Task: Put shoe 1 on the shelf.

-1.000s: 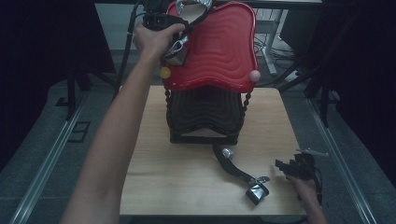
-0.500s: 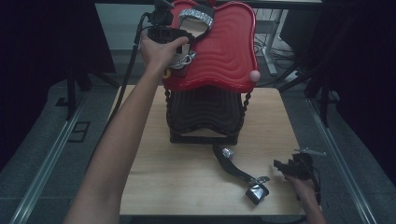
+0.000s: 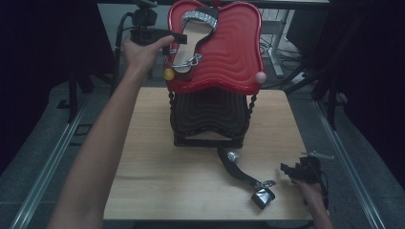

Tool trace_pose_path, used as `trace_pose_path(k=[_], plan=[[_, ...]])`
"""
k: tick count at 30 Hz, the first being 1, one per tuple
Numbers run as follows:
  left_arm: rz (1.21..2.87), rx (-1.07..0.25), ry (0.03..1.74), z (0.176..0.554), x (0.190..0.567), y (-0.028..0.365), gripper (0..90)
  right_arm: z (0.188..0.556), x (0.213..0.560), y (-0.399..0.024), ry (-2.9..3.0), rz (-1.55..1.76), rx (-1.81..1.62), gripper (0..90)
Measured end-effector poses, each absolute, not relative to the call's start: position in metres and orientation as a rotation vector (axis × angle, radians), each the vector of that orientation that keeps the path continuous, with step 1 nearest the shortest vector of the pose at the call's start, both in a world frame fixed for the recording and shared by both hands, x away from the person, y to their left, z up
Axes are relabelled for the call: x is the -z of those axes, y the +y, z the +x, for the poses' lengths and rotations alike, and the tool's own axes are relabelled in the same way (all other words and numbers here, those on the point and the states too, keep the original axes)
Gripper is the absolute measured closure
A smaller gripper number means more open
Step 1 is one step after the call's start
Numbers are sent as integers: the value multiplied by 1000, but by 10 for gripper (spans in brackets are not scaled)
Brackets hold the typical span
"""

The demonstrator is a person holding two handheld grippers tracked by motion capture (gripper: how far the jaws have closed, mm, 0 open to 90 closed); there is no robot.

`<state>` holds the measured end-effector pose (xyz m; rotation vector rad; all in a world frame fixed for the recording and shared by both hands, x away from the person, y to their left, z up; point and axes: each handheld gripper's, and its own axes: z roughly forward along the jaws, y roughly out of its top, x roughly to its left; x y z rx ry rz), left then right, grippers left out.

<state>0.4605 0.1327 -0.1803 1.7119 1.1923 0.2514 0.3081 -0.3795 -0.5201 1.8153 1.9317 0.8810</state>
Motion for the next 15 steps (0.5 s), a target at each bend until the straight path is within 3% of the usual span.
trace_pose_path(k=[15], plan=[[1743, -273, 1112, 403, 202, 212, 332, 307, 514, -375, 1929, 1796, -910, 334]])
